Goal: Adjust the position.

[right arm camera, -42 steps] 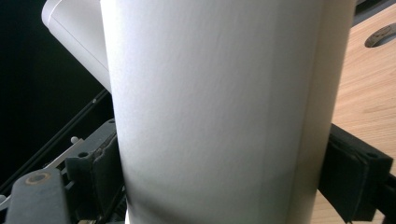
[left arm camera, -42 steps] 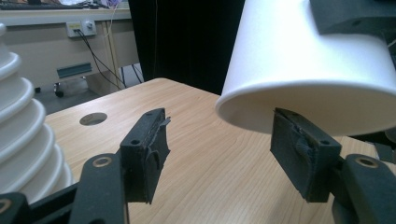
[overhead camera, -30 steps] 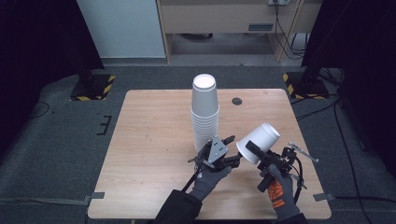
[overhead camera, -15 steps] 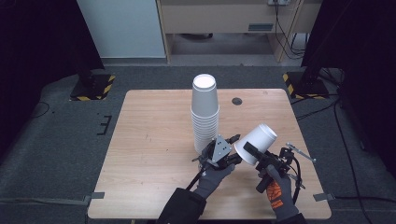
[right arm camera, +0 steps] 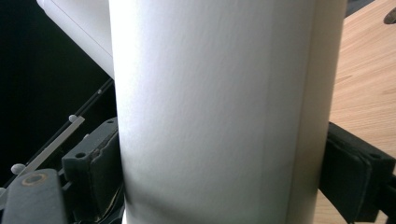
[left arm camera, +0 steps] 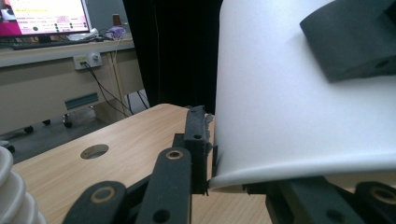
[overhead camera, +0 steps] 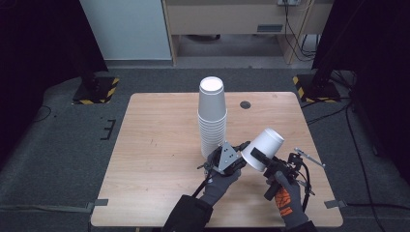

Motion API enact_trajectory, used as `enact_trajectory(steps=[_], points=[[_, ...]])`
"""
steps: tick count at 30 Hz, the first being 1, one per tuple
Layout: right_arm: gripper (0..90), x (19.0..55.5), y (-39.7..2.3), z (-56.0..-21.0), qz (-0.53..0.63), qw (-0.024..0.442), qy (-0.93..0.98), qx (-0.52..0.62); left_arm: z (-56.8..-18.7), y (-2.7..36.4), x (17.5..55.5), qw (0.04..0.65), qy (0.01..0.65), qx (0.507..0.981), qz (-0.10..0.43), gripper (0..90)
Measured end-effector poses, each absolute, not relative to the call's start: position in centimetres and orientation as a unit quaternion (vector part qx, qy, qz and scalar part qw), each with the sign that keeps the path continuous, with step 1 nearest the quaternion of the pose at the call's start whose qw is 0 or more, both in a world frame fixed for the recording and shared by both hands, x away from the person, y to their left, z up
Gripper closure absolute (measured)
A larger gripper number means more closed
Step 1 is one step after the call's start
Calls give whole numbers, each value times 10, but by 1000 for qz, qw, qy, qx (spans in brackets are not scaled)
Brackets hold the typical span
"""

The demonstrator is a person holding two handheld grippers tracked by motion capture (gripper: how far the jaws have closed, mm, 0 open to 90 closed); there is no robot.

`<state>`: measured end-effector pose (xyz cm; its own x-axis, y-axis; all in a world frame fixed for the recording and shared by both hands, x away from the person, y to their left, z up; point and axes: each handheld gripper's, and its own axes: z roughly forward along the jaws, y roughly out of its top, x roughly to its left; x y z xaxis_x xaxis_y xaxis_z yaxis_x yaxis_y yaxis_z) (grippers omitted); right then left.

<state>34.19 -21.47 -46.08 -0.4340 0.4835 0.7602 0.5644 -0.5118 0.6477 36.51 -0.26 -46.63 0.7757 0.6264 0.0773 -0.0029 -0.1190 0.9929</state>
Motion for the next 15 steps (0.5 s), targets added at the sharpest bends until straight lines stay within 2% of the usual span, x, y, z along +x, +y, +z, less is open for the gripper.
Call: enact_trajectory(steps=[7,15], points=[[122,343,-217,-461,-692,34,-488,-531,-467,-1,363,624,214,708,251,824],[101,344,-220,-461,-687,27,-492,-534,-469,1,361,620,208,717,239,839]])
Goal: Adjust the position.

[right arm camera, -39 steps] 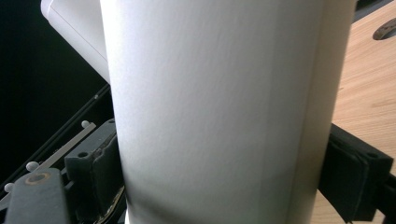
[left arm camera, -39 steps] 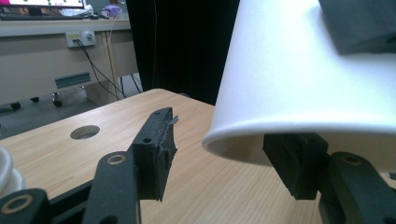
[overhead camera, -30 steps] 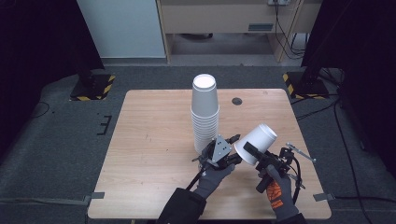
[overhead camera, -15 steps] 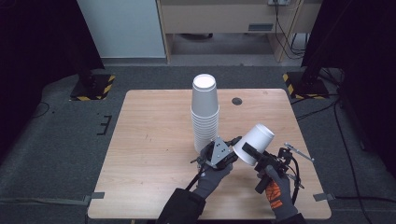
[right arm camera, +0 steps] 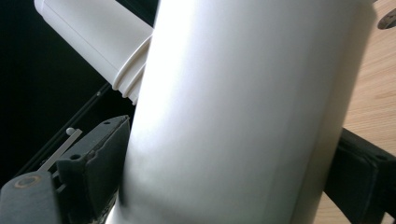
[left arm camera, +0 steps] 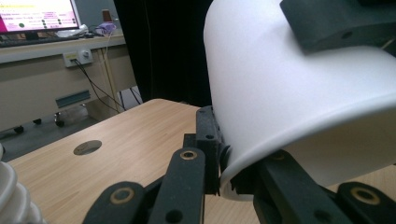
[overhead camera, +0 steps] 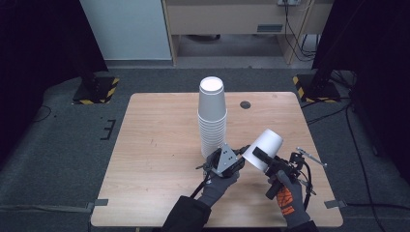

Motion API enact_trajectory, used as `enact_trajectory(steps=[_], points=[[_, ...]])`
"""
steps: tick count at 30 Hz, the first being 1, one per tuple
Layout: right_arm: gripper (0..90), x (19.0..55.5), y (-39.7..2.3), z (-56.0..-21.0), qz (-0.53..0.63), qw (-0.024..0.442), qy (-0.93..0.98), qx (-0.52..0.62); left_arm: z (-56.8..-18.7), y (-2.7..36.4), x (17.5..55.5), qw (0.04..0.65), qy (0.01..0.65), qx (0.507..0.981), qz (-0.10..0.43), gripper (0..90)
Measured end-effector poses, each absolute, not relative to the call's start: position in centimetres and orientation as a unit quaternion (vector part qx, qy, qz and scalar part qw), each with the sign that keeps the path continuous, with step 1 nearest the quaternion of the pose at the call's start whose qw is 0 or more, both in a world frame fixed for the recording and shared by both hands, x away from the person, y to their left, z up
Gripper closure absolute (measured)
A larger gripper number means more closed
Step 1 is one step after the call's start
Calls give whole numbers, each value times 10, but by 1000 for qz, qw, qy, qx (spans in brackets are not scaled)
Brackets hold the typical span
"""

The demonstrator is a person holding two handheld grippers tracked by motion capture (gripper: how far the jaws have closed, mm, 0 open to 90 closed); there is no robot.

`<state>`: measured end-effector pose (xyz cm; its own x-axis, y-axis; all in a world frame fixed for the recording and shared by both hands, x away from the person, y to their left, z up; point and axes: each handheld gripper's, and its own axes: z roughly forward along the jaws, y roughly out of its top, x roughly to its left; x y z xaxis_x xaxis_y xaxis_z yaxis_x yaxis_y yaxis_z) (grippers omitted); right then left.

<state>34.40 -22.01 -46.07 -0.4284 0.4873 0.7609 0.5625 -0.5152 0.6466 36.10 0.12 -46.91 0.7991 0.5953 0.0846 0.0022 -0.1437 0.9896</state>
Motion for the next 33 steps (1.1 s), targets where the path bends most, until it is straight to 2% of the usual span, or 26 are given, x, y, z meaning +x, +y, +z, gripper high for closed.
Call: enact_trajectory(steps=[24,33], points=[[71,348,-230,-457,-687,7,-493,-534,-466,14,351,610,209,733,216,848],[104,349,-244,-457,-689,-40,-474,-547,-466,25,345,603,204,745,199,852]])
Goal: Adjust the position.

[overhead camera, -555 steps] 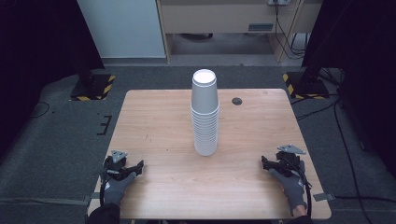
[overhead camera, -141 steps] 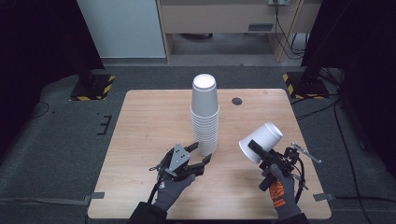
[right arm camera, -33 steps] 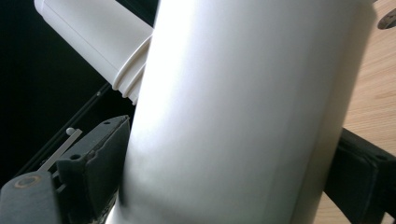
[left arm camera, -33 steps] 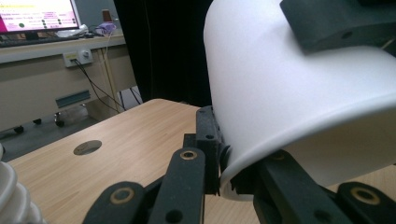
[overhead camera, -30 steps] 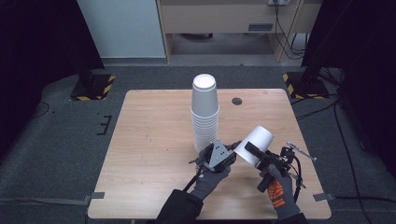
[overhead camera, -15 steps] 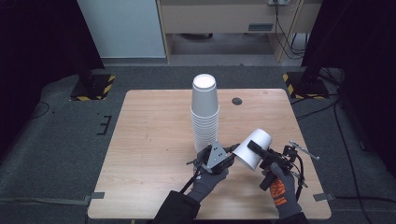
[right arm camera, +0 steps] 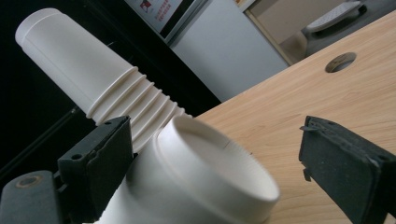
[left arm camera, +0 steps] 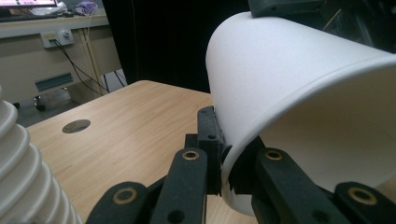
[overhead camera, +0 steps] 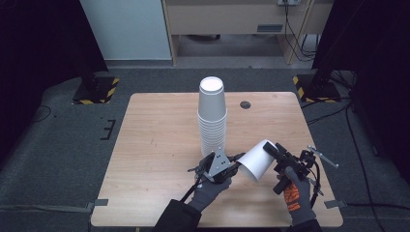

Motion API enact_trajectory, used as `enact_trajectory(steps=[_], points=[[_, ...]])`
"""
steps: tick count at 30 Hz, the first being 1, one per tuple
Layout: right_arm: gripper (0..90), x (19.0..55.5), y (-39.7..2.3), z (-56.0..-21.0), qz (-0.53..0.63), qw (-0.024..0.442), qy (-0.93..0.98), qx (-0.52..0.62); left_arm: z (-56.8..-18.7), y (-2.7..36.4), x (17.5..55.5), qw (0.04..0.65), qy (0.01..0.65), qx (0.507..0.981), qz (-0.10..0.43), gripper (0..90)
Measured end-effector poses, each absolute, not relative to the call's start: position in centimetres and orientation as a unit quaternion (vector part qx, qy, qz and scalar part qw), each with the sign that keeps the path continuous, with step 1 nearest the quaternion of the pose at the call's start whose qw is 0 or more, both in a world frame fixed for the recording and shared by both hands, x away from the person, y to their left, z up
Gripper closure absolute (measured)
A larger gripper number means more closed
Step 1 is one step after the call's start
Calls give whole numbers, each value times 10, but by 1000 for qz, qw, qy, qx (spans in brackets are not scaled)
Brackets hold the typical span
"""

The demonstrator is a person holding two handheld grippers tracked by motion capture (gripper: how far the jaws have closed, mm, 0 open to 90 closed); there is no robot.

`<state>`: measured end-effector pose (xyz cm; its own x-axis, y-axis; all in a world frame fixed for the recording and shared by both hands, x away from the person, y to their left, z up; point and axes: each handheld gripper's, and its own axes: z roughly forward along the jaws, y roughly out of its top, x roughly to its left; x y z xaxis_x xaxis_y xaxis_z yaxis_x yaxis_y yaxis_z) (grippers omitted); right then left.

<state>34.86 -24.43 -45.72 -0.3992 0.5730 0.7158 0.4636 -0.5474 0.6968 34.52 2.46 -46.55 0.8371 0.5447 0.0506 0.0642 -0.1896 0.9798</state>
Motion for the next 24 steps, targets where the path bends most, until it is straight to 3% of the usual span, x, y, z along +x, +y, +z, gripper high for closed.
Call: enact_trajectory(steps=[11,24], points=[[115,350,-263,-455,683,84,464,557,-462,41,339,599,200,750,195,852],[113,353,-272,-463,608,184,533,559,-456,65,336,595,212,752,191,853]])
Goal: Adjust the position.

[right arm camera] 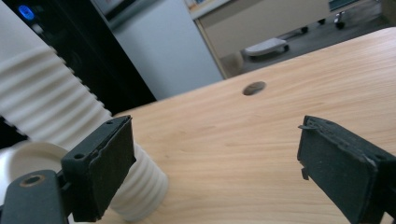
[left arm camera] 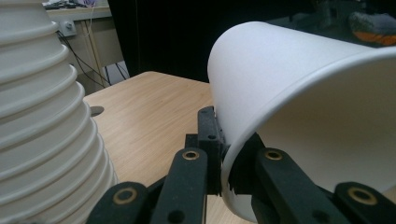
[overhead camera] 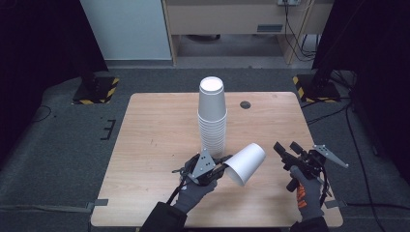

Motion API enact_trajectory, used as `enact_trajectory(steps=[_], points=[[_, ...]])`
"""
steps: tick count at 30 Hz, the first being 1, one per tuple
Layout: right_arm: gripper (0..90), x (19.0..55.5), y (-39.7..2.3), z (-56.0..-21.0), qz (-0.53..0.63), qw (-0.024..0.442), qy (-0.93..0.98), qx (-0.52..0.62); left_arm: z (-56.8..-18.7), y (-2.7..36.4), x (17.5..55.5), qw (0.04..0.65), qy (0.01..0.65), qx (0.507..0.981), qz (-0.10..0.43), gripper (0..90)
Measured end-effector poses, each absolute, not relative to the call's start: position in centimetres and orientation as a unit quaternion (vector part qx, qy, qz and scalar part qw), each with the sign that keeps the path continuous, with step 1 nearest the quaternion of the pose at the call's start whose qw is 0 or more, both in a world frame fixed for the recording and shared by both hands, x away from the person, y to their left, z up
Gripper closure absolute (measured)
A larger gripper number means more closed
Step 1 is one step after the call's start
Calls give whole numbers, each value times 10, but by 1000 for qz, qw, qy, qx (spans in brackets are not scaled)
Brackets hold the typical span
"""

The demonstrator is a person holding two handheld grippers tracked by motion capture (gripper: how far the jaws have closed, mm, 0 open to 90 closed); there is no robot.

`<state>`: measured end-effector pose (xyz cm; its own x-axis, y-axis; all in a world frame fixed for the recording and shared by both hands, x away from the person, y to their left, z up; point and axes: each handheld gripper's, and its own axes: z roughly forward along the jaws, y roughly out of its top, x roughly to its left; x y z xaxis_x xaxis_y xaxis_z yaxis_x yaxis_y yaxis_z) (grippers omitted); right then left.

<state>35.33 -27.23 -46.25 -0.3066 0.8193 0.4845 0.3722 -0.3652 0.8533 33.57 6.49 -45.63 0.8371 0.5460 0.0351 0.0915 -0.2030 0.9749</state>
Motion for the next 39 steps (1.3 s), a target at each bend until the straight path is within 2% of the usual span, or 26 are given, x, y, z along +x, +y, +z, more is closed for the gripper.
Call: enact_trajectory(steps=[6,9,22,39], points=[[110,354,-275,-468,555,238,580,547,-453,73,333,592,213,753,192,853],[106,354,-275,-469,539,250,594,542,-453,76,333,590,215,754,191,855],[106,355,-274,-475,490,278,631,533,-450,100,330,582,225,758,189,859],[109,359,-279,-489,453,285,650,539,-447,143,324,574,252,756,187,860]])
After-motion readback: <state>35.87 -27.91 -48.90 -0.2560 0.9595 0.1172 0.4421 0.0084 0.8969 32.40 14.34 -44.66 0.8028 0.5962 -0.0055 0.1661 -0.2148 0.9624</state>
